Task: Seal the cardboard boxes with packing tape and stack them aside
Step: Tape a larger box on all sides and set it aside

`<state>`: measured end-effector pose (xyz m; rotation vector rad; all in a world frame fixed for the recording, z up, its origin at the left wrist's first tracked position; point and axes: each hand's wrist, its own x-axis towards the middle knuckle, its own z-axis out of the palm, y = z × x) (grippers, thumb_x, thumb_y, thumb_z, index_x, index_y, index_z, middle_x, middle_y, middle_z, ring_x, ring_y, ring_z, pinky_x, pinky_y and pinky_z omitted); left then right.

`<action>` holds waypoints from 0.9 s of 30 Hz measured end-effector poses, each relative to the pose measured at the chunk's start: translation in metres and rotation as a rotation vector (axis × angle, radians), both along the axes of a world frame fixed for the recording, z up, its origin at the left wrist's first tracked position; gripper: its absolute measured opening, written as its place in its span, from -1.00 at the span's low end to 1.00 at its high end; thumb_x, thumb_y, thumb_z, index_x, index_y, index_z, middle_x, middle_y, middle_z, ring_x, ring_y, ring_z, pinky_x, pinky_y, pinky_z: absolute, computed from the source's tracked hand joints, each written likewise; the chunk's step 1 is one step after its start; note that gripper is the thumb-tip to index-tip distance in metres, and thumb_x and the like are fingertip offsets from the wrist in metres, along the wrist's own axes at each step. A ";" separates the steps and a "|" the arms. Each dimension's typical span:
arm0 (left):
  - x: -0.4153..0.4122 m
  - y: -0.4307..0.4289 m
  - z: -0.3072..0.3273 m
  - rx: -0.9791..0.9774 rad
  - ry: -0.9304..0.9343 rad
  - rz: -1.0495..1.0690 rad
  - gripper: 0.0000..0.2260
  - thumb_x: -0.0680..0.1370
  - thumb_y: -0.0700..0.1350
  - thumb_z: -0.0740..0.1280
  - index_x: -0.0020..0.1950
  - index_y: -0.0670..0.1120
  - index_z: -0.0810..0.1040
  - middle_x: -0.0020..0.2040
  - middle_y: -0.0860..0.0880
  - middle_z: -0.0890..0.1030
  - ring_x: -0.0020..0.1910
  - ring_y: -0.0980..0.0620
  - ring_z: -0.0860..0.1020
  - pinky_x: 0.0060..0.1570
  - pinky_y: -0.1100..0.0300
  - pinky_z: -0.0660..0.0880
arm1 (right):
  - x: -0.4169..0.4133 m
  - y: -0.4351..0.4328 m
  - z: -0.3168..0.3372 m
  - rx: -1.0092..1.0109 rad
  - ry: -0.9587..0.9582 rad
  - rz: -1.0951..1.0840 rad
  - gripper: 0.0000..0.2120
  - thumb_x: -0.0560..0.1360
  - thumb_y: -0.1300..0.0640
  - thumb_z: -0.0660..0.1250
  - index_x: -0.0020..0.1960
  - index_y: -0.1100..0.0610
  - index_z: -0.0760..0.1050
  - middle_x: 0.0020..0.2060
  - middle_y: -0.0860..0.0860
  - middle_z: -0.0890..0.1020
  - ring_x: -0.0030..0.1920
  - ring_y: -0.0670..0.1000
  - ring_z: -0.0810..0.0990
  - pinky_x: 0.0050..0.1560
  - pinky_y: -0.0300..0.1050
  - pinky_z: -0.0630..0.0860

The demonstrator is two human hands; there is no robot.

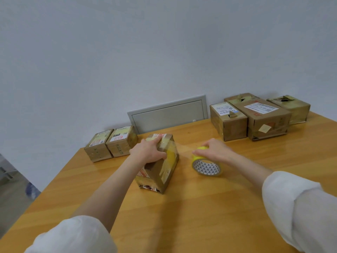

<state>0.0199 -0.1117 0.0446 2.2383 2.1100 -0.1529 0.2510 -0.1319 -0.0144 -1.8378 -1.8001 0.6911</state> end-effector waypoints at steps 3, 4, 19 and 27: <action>-0.003 -0.001 0.000 0.001 0.004 0.023 -0.26 0.46 0.32 0.27 0.54 0.28 -0.05 0.39 -0.17 0.37 0.24 -0.18 0.46 0.14 -0.08 0.52 | -0.001 0.005 0.002 0.001 -0.048 -0.025 -0.33 0.36 -0.39 0.30 0.32 -0.02 0.49 0.28 0.00 0.54 0.22 0.08 0.51 0.02 -0.03 0.42; -0.004 -0.002 0.000 -0.001 0.003 0.032 -0.26 0.46 0.32 0.26 0.54 0.27 -0.05 0.39 -0.17 0.38 0.25 -0.18 0.46 0.15 -0.09 0.51 | -0.002 0.006 0.002 0.002 -0.067 -0.031 -0.33 0.35 -0.40 0.29 0.32 -0.03 0.48 0.28 0.00 0.55 0.22 0.08 0.52 0.00 -0.04 0.41; -0.016 -0.007 -0.007 0.045 -0.059 0.100 -0.27 0.47 0.31 0.25 0.54 0.23 -0.02 0.41 -0.19 0.35 0.24 -0.19 0.47 0.11 -0.08 0.54 | -0.026 0.014 0.008 0.079 -0.177 -0.111 -0.44 0.48 -0.34 0.21 0.28 0.02 0.52 0.11 0.00 0.63 0.06 0.06 0.58 -0.20 -0.13 0.39; -0.018 -0.010 -0.008 0.030 -0.084 0.129 -0.25 0.46 0.36 0.22 0.55 0.20 -0.03 0.52 -0.19 0.15 0.37 -0.26 0.35 0.21 -0.17 0.45 | -0.032 0.021 0.010 0.052 -0.182 -0.100 -0.51 0.53 -0.29 0.16 0.27 0.02 0.47 0.18 0.03 0.58 0.14 0.10 0.55 0.01 -0.04 0.49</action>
